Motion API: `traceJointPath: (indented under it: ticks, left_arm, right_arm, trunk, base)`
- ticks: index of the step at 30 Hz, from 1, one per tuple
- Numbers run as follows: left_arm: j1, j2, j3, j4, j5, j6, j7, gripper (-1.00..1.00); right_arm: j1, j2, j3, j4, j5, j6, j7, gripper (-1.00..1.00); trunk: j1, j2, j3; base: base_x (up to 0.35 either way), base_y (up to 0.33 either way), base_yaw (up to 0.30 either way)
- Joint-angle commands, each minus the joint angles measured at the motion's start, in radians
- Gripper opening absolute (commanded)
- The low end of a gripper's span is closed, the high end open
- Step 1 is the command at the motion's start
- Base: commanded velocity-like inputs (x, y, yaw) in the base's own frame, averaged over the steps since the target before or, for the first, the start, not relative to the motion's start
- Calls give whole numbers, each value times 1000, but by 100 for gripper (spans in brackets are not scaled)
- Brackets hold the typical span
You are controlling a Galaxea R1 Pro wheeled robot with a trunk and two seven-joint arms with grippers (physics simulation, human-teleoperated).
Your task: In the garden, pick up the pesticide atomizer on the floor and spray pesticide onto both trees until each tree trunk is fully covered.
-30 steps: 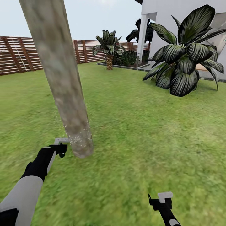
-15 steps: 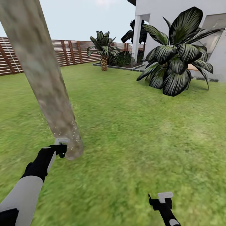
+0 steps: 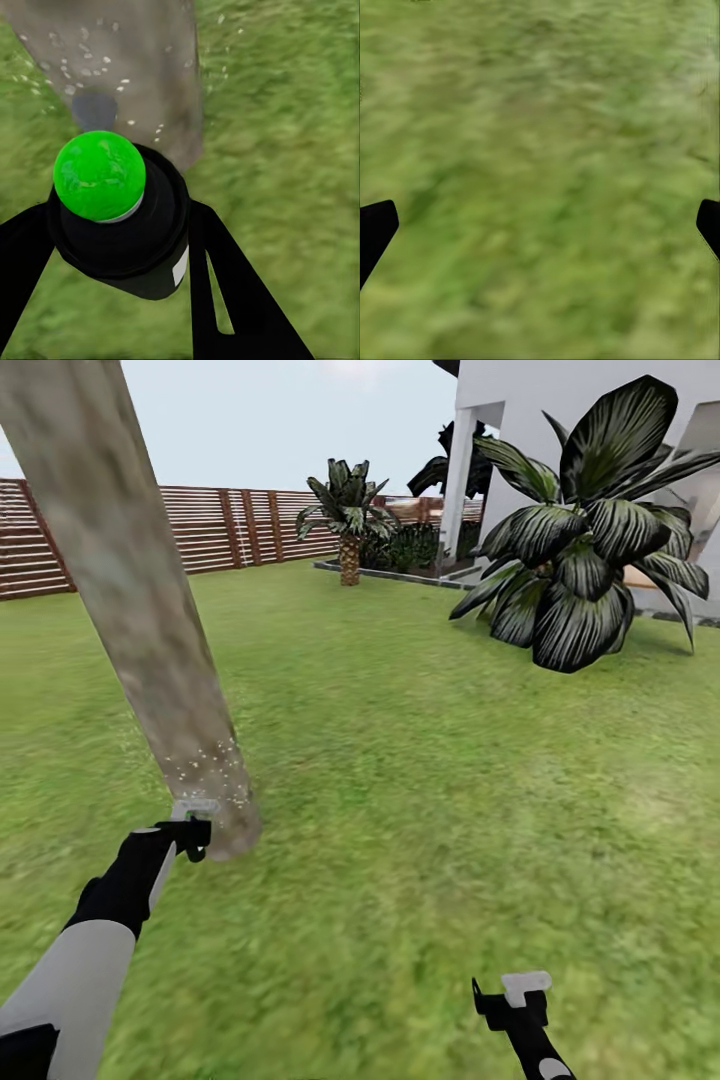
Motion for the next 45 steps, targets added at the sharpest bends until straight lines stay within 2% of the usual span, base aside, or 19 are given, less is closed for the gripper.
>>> traceJointPath:
  ticks: [1, 7, 8, 11, 18, 21, 25, 28, 30, 31, 32, 33, 34, 36, 38, 39, 40, 43, 45]
  left_arm:
    - [-1, -1, 0, -1, -11, 4, -9, -100]
    - [-17, -4, -5, -1, -10, 5, -8, -100]
    - [-18, -19, -6, -3, -11, 5, -8, -100]
    - [-16, -21, -3, -27, -12, 5, -8, -100]
    - [-14, -4, 3, -42, -17, 6, -8, -100]
    - [2, 30, 3, -34, -17, 5, -8, -100]
    - [105, 36, 1, 5, -9, -21, -12, -100]
    - [185, 32, -5, 9, -9, -145, -37, -100]
    - [212, 40, -11, 32, -15, -208, -118, -100]
    - [220, 53, -13, 76, -47, -271, -253, -100]
    - [221, 72, -14, 108, -116, -322, -382, -100]
    - [219, 83, -12, 123, -187, -357, -476, -100]
    - [217, 88, -12, 130, -252, -384, -558, -100]
    - [216, 92, -11, 136, -341, -411, -665, -100]
    - [219, 92, -12, 138, -386, -421, -720, -100]
    - [220, 89, -23, 138, -409, -424, -749, -100]
    - [220, 88, -39, 138, -419, -424, -765, -100]
    - [220, 82, -151, 136, -437, -425, -824, -100]
    - [220, 78, -176, 126, -437, -425, -834, -100]
  right_arm:
    - [-1, 0, -5, 2, 11, -4, -5, 100]
    - [-1, 0, -5, 2, 11, -4, -4, 100]
    - [-1, 0, -5, 2, 11, -4, -4, 100]
    - [-1, 0, -5, 2, 11, -4, -4, 100]
    - [0, -1, -5, 2, 11, -4, -4, 100]
    - [-1, -2, -5, 2, 11, -4, -3, 100]
    - [-1, 0, -5, 1, 12, -4, -2, 100]
    - [-1, 3, -2, -6, 22, -4, 2, 100]
    - [-1, 0, 36, -36, 78, -1, 5, 100]
    - [-1, 0, 80, -82, 138, 2, 16, 100]
    - [-2, 2, 109, -106, 176, 4, 58, 100]
    - [-6, 4, 121, -116, 195, 5, 124, 100]
    - [-14, 7, 128, -122, 209, 6, 213, 100]
    - [-35, 8, 137, -138, 236, 21, 380, 100]
    - [-49, 10, 140, -184, 265, 73, 515, 100]
    - [-56, 12, 140, -233, 276, 108, 614, 100]
    - [-57, 12, 140, -252, 278, 116, 648, 100]
    - [-59, 40, 140, -303, 283, 130, 721, 100]
    - [-60, 65, 145, -308, 308, 132, 730, 100]
  trunk:
    - [0, 0, -1]
    - [0, 0, -1]
    - [0, 0, -1]
    - [0, 0, -1]
    - [0, 0, -1]
    - [0, 0, -1]
    - [0, 0, -1]
    - [0, 0, -1]
    - [0, 0, -1]
    - [0, 0, -1]
    - [0, 0, -1]
    - [0, 0, -1]
    - [0, 0, -1]
    - [0, 0, -1]
    - [0, 0, -1]
    - [0, 0, -1]
    - [0, 0, -1]
    - [0, 0, -1]
    - [0, 0, -1]
  base:
    - [0, -274, 274]
    - [-54, -274, 274]
    - [-16, -274, 34]
    - [82, -264, 10]
    - [195, -151, 0]
    - [61, -12, 0]
    - [5, -1, 0]
    - [0, 0, 0]
    - [0, 0, 0]
    - [0, 0, 0]
    - [0, 0, 0]
    - [0, 0, 0]
    - [0, 0, 0]
    - [0, 0, 0]
    - [0, 0, 0]
    - [0, 0, 0]
    - [0, 0, 0]
    - [0, 0, 0]
    - [0, 0, 0]
